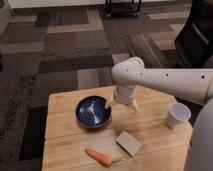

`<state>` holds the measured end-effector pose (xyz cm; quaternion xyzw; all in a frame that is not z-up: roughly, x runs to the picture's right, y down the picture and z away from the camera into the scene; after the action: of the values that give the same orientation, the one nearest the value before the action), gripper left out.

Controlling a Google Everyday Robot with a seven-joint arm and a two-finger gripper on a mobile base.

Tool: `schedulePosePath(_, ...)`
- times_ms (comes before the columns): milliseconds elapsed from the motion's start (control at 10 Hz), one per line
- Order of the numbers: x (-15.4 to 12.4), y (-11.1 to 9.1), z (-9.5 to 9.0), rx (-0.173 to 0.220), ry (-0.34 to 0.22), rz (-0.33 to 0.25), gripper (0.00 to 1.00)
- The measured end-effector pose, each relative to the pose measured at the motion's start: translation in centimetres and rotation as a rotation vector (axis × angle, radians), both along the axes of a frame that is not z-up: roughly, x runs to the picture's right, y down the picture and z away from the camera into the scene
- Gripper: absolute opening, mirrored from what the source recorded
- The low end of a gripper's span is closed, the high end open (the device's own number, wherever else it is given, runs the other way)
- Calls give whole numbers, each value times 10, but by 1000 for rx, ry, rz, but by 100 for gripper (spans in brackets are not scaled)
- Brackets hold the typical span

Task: Push the eraser across the table

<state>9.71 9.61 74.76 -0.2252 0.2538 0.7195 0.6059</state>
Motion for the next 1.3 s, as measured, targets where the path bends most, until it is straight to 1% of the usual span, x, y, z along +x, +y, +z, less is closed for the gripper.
schedulePosePath(100,9,-4,9,12,6,14,80)
schedulePosePath(200,24,-10,22,18,10,33,80)
schedulePosePath(300,28,-11,25,20,8,36,80)
schedulePosePath(400,38,-14,34,23,-2,25,80)
schedulePosePath(500,54,-13,40,16,3,20,80)
schedulePosePath(600,71,-12,44,7,7,14,80)
schedulePosePath(700,77,-11,45,5,2,8,80)
schedulePosePath(800,87,-7,49,-3,-13,-10,80)
schedulePosePath(1000,107,10,58,-39,-43,-49,80)
schedulePosePath(1100,113,13,61,-51,-45,-60,80)
schedulePosePath(1300,132,19,69,-79,-25,-79,80)
